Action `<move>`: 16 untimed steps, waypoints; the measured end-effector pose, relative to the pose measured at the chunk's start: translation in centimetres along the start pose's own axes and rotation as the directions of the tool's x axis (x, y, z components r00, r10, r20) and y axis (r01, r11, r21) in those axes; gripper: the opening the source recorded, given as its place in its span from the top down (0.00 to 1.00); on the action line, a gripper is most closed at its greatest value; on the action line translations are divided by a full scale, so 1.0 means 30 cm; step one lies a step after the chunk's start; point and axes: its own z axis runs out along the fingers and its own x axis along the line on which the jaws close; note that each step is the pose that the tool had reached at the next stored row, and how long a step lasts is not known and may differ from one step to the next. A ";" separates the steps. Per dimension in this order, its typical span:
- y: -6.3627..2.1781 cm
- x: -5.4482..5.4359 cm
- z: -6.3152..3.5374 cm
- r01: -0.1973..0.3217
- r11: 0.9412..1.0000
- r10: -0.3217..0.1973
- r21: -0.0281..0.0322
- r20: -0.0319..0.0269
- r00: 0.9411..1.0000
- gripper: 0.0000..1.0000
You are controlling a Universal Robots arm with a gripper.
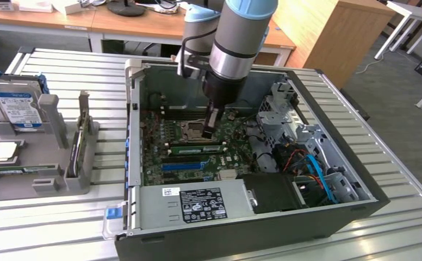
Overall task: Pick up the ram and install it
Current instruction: 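Press down the ram until it locks into place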
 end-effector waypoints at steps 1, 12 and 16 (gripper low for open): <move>0.000 0.000 0.000 -0.013 1.000 0.013 0.000 0.000 1.000 0.90; 0.000 0.000 0.000 -0.153 0.988 0.153 -0.003 0.004 0.988 0.90; 0.000 0.000 0.000 -0.205 0.979 0.205 -0.004 0.006 0.979 0.90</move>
